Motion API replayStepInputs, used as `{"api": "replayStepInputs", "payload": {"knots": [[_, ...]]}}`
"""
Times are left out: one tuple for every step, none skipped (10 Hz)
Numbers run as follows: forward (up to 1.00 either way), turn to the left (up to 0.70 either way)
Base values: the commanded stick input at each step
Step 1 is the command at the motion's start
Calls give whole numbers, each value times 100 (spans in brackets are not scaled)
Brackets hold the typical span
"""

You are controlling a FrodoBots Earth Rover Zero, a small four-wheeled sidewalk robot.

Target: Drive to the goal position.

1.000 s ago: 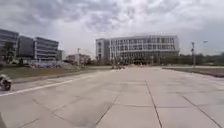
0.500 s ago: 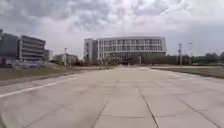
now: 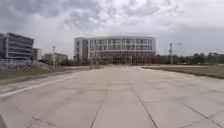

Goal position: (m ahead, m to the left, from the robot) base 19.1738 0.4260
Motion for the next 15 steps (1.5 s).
{"api": "replayStepInputs", "payload": {"knots": [[70, 0], [70, 0], [70, 0], [70, 0], [70, 0], [70, 0], [70, 0], [70, 0], [70, 0], [70, 0], [70, 0], [70, 0], [70, 0], [70, 0], [70, 0]]}}
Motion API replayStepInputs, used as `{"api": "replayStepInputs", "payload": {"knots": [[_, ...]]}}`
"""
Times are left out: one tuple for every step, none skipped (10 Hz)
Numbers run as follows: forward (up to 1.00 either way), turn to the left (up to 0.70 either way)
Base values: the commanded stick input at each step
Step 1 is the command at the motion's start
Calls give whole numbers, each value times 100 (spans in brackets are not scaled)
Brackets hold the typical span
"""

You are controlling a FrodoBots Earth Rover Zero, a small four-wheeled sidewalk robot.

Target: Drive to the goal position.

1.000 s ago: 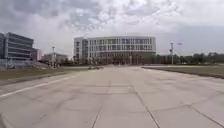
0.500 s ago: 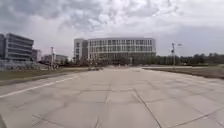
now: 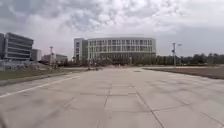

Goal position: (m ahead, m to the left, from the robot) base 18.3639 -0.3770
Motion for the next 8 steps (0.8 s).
{"api": "replayStepInputs", "payload": {"knots": [[70, 0], [70, 0], [70, -3], [70, -17], [70, -31], [70, -20], [70, 0], [70, 0]]}}
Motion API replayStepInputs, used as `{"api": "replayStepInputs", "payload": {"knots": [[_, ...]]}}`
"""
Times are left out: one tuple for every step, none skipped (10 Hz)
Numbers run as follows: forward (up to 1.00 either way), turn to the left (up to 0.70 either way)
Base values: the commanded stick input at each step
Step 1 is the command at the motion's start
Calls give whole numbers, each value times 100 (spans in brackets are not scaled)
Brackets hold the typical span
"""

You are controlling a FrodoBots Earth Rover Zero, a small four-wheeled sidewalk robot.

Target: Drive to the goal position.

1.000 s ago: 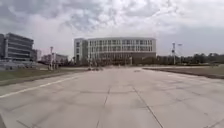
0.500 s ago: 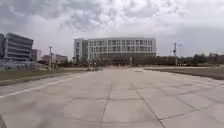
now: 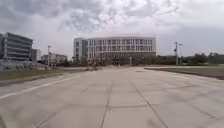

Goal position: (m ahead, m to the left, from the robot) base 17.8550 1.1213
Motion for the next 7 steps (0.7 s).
{"api": "replayStepInputs", "payload": {"knots": [[70, 0], [70, 0], [70, -12], [70, -20], [70, -28], [70, 0], [70, 0]]}}
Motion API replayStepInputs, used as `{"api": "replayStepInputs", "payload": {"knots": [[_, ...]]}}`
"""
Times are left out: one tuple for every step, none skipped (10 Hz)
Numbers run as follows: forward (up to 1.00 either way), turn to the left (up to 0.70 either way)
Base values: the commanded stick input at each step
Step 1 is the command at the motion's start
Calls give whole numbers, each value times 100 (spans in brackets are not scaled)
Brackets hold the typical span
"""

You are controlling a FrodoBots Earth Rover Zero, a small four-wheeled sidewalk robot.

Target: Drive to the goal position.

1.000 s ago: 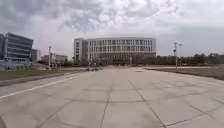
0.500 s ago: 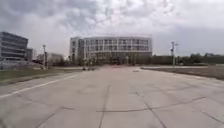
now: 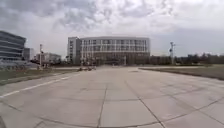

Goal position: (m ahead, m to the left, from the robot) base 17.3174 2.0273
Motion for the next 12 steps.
{"api": "replayStepInputs", "payload": {"knots": [[70, 0], [70, 0], [70, -1], [70, -10], [70, -10], [70, -3], [70, 0], [70, 0], [70, 0], [70, 0], [70, 0], [70, 0]]}}
